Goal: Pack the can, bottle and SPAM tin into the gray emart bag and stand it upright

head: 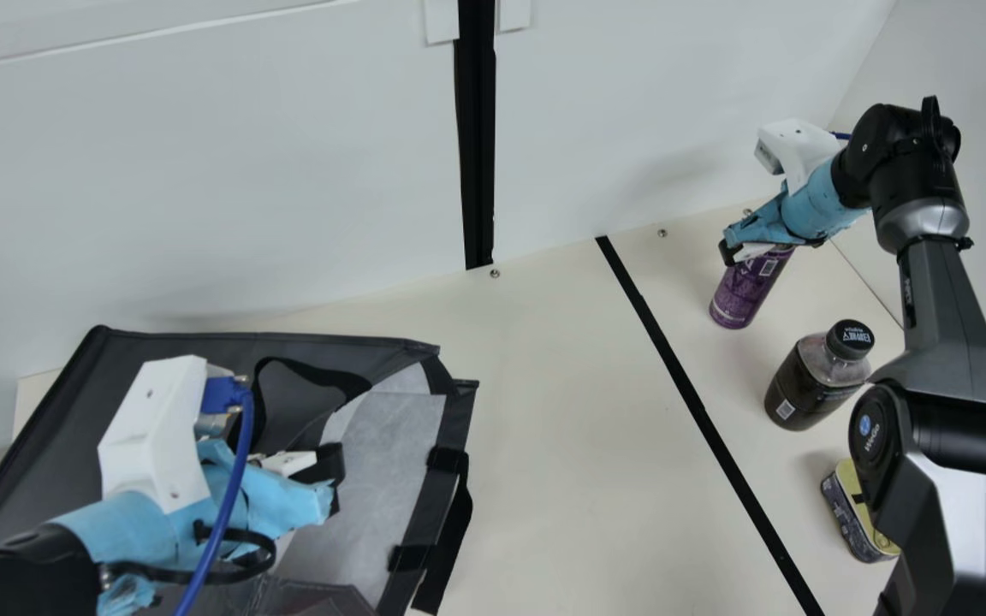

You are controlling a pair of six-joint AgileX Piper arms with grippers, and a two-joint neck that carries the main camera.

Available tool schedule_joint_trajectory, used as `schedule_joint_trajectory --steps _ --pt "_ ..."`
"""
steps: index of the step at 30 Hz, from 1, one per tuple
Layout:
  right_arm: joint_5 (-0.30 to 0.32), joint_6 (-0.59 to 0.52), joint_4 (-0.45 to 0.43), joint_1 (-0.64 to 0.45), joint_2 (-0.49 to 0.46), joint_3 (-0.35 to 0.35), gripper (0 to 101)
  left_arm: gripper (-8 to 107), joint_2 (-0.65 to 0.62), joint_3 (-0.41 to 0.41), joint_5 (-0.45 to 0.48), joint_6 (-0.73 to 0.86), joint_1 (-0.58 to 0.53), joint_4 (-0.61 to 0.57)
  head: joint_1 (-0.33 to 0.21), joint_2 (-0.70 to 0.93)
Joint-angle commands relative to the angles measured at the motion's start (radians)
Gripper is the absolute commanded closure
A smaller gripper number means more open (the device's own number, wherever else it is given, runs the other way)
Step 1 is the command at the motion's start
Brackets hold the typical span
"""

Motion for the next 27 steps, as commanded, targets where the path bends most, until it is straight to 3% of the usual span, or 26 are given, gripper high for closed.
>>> schedule_joint_trajectory --steps 1,15,27 --pt "0.000 -0.005 0.010 0.001 -0.005 -0.004 101 107 0.000 0.000 0.000 0.000 0.000 0.000 -0.023 -0.002" --pt "0.000 -0.069 0.050 0.015 -0.071 0.019 101 107 0.000 0.000 0.000 0.000 0.000 0.000 -0.023 -0.002" --pt "0.000 -0.141 0.069 0.061 -0.176 0.103 101 107 0.000 0.000 0.000 0.000 0.000 0.000 -0.023 -0.002"
